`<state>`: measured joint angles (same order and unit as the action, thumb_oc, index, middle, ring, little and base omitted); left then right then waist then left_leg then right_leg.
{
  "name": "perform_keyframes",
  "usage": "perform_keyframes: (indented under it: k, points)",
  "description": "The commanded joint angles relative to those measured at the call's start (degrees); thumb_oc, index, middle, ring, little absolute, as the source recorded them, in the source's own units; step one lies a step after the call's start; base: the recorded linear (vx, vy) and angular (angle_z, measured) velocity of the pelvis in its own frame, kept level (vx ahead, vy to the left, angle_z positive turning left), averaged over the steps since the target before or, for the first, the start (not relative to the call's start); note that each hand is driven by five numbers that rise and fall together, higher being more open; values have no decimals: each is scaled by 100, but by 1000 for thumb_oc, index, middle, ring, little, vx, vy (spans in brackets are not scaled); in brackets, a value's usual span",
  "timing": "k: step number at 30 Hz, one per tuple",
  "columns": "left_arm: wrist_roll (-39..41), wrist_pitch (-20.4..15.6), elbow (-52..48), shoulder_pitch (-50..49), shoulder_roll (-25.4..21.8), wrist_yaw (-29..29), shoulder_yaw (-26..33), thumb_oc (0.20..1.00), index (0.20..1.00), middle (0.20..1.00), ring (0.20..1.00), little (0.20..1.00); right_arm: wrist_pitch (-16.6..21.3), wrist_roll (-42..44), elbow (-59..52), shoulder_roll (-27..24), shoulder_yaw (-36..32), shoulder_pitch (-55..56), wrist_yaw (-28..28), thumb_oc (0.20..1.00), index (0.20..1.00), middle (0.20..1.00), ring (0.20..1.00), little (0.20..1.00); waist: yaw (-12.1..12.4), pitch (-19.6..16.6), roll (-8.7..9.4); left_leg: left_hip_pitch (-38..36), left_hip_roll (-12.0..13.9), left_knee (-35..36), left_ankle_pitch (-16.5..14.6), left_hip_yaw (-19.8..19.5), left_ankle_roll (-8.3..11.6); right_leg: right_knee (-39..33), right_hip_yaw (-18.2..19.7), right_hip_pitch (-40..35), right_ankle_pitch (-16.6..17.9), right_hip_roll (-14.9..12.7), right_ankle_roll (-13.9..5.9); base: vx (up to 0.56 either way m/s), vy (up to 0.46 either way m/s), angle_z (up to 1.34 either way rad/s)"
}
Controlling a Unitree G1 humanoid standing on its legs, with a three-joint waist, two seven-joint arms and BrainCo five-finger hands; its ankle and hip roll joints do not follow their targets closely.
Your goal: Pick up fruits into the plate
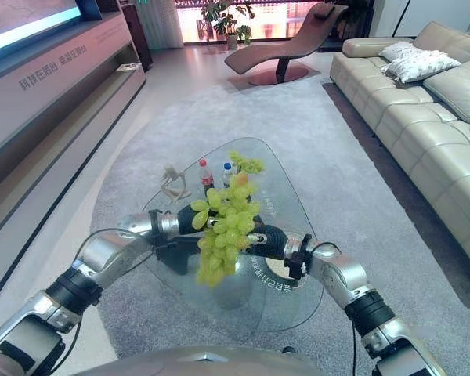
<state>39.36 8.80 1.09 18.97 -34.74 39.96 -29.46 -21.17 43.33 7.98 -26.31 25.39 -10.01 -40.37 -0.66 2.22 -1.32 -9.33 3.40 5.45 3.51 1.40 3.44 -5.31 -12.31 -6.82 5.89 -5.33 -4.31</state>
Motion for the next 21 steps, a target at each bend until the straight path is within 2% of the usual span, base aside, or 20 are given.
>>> perform_keyframes:
  k: [1,12,21]
  points:
    - [503,-301,-264,881,329,-37,-45,200,200,200,200,200,179,283,-83,402,291,-203,-264,1000,1000,1000,1000,1000,40,-15,52,-333,-404,-45,-939,469,-212,76,126,-432,-725,-57,-255,0,0,0]
    - [651,-440,-258,734,435,-443,231,200,200,200,200,200,2,693,-501,685,508,124,-684,1000,1000,1000,1000,1000,23,24,36,-329,-418,-47,-925,415,-236,88,225,-426,-762,-26,-236,0,0,0]
    - [646,-558,-169,678,604,-727,435,200,200,200,200,200,86,910,-714,908,641,352,-768,1000,1000,1000,1000,1000,-2,57,27,-334,-420,-45,-916,380,-244,82,276,-428,-771,-2,-222,0,0,0]
